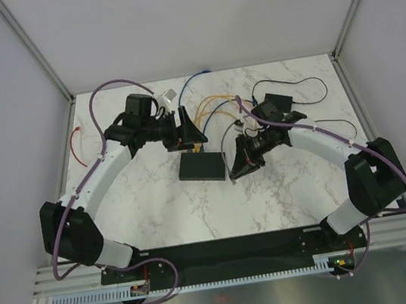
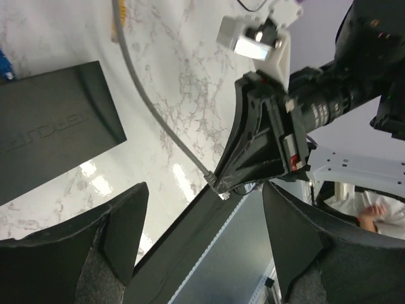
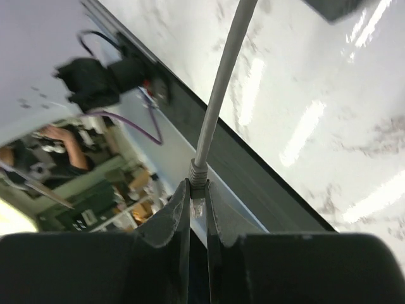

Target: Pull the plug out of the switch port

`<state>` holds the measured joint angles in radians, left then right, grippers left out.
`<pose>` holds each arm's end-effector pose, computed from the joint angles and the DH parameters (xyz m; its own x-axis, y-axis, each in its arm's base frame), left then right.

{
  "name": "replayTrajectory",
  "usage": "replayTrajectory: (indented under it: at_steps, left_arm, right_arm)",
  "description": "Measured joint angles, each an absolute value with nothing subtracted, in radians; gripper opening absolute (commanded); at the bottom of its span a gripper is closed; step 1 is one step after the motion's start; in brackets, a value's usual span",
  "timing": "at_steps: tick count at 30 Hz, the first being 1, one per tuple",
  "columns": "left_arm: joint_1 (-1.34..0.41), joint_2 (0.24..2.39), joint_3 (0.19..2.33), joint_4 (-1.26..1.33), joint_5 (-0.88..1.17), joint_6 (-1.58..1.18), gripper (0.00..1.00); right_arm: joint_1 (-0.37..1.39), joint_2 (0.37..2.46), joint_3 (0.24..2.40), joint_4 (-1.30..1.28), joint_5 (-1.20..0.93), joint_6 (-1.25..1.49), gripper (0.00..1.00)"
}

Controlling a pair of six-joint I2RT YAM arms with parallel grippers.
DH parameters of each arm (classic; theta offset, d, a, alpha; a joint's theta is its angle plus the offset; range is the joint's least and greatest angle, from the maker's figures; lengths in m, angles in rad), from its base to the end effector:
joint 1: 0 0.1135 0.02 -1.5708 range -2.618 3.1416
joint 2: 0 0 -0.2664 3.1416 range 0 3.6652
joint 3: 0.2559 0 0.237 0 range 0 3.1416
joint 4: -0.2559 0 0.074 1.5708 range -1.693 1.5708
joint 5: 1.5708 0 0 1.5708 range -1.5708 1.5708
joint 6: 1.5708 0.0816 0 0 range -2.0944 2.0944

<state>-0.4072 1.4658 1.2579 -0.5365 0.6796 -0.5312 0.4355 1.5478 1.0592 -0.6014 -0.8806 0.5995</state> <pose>0.2826 -0.1778 0.2967 -0.9075 -0.0377 -0.4184 0.3164 0.5939 -0.7397 0.2479 0.1848 0.2135 -0.9977 -0.0680 0.0039 -0.0351 0.5634 0.8254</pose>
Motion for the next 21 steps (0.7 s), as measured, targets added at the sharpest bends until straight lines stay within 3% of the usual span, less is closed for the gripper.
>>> replayTrajectory:
  at_steps: [10,18,21]
  left_arm:
    - [-0.469,1.677,1.255,-0.513,0.796,-0.641,0.78]
    - [-0.558,1.841,1.309,-0.515,0.791,-0.737,0.77]
    - [-0.573,1.879,1.375,-0.506,0.79,-0.758,0.6]
  right_arm:
    - [0.492,1.254,0.953,-0.804,-0.762,0.403,0.0]
    - [0.492,1.195,0.915,-0.803,-0.808,0.4,0.0]
    - [0.492,1.185,0.899,-0.806,-0.823,0.4,0.0]
